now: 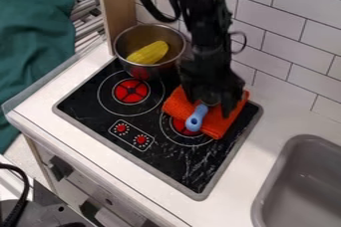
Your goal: Move the spoon to the left buner
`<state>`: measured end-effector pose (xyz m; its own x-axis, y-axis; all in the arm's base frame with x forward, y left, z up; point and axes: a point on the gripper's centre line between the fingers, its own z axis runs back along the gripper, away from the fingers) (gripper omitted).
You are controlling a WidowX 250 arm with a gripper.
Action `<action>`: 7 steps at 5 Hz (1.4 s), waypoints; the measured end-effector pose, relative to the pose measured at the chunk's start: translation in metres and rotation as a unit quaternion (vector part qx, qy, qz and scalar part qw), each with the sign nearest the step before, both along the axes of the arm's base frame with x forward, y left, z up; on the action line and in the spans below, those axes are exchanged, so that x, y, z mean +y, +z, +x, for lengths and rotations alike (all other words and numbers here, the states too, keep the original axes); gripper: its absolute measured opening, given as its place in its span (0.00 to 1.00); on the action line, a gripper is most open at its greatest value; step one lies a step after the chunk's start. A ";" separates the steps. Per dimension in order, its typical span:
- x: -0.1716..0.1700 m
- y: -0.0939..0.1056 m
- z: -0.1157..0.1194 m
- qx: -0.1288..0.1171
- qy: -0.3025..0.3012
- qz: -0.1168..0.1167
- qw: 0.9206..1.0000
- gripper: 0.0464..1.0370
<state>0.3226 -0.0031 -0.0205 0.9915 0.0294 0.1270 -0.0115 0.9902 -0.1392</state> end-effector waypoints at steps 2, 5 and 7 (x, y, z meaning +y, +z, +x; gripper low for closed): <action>0.016 -0.015 0.006 0.004 0.018 -0.013 1.000 0.96; 0.018 -0.015 0.010 0.004 0.011 -0.007 1.000 0.30; 0.012 0.001 0.010 0.014 -0.019 0.032 0.999 0.26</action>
<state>0.3323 0.0091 -0.0195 0.9949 -0.0153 0.1000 0.0229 0.9969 -0.0759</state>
